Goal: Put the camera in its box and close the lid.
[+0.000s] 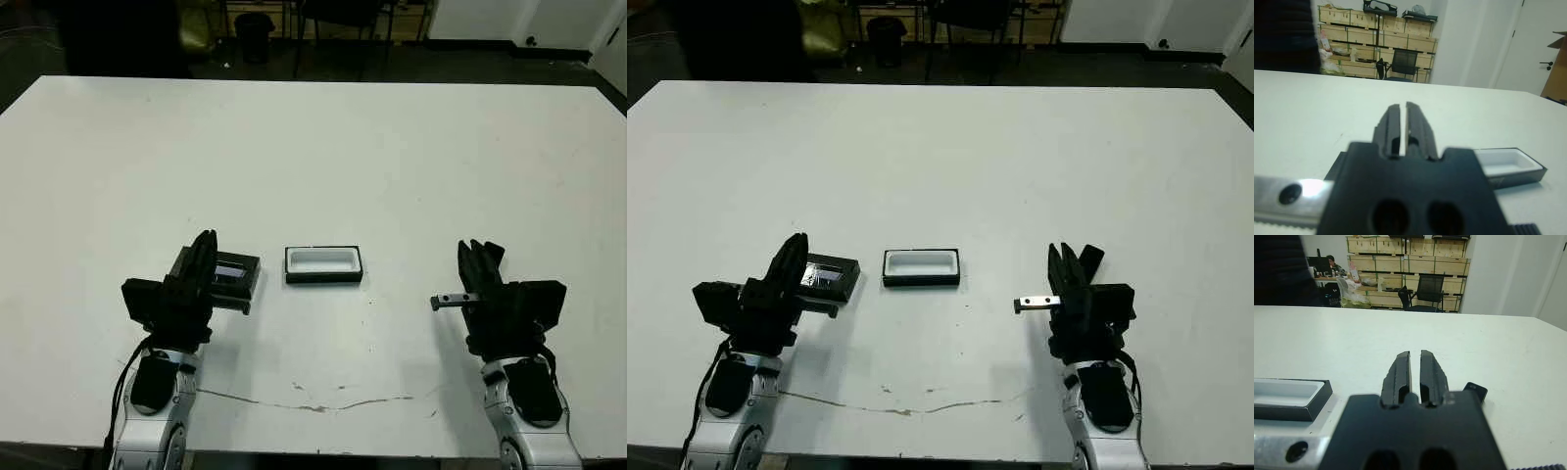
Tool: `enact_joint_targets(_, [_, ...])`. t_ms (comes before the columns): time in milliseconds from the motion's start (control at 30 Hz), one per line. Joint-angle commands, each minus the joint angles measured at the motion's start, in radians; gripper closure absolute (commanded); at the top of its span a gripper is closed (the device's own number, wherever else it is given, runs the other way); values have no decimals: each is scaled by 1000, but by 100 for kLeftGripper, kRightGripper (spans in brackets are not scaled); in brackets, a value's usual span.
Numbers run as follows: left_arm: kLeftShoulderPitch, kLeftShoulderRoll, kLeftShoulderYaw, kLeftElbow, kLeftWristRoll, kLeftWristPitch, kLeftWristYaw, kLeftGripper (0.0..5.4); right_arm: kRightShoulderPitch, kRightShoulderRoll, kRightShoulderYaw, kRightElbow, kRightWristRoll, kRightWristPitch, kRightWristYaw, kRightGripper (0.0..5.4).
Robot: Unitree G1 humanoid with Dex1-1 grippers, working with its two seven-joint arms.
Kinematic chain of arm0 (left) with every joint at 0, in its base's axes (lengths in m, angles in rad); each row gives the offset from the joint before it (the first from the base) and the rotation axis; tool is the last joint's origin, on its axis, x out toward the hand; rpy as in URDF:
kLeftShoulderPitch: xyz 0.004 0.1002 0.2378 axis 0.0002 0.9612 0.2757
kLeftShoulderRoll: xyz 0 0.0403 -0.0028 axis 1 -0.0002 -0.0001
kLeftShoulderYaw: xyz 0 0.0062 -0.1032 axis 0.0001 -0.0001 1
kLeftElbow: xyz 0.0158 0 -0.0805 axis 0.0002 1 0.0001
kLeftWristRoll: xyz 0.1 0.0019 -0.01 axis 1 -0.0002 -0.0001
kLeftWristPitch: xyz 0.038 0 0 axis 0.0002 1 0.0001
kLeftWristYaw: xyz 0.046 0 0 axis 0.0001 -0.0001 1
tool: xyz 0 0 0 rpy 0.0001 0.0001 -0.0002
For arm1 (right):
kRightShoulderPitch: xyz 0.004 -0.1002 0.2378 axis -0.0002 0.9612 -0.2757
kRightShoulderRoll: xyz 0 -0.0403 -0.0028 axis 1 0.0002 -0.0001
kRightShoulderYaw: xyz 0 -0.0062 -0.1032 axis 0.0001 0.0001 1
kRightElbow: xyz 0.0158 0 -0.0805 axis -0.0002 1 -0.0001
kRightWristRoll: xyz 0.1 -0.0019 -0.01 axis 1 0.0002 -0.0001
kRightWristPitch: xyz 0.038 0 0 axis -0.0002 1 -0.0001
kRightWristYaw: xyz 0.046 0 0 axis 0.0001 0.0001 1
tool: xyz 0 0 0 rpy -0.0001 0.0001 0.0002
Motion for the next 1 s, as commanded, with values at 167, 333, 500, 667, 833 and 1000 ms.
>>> enact_joint_targets(167, [6, 8, 2, 15, -6, 11, -4, 539, 8, -2, 0, 3, 1, 25, -4, 540])
enact_joint_targets(333, [11, 8, -1, 11, 1, 7, -1, 539, 13, -4, 0, 7, 3, 7, 2, 540])
enact_joint_targets(500, [14, 2, 0, 15, -4, 2, 2, 539, 23, 2, 8, -10, 7, 2, 0, 540])
enact_joint_targets(667, [14, -2, -9, 26, -2, -5, -3, 539, 57, 17, 32, -105, -26, 75, -43, 540])
enact_joint_targets(833, [9, -2, -6, 24, 1, 0, -1, 539, 83, 69, 89, -177, -98, 114, -121, 540])
enact_joint_targets(1000, [15, -4, -10, 15, 15, 6, 11, 540, 54, 132, 151, -194, -188, 183, -205, 502])
